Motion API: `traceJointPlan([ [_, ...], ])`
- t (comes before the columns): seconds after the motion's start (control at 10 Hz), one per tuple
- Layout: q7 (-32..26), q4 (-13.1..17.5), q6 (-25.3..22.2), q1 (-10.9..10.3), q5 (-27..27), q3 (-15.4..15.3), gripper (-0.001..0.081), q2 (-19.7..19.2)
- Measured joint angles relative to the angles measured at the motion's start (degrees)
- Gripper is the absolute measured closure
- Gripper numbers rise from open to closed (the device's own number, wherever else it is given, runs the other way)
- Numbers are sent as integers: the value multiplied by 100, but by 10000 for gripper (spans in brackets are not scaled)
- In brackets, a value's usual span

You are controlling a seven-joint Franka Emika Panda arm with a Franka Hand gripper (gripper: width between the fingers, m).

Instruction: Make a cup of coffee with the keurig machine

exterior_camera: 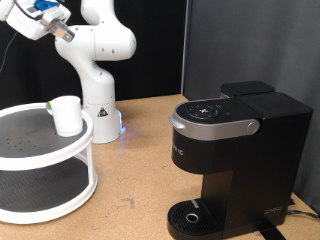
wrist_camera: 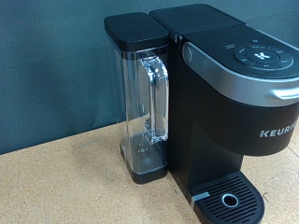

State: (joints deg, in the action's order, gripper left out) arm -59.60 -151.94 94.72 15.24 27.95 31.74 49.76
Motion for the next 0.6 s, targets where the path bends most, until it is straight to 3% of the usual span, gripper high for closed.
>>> traceJointPlan([
  [0.3,85,-122,390,75,58,6,805,4],
  [0.6,-117,-268,690,327,70,294,805,78],
])
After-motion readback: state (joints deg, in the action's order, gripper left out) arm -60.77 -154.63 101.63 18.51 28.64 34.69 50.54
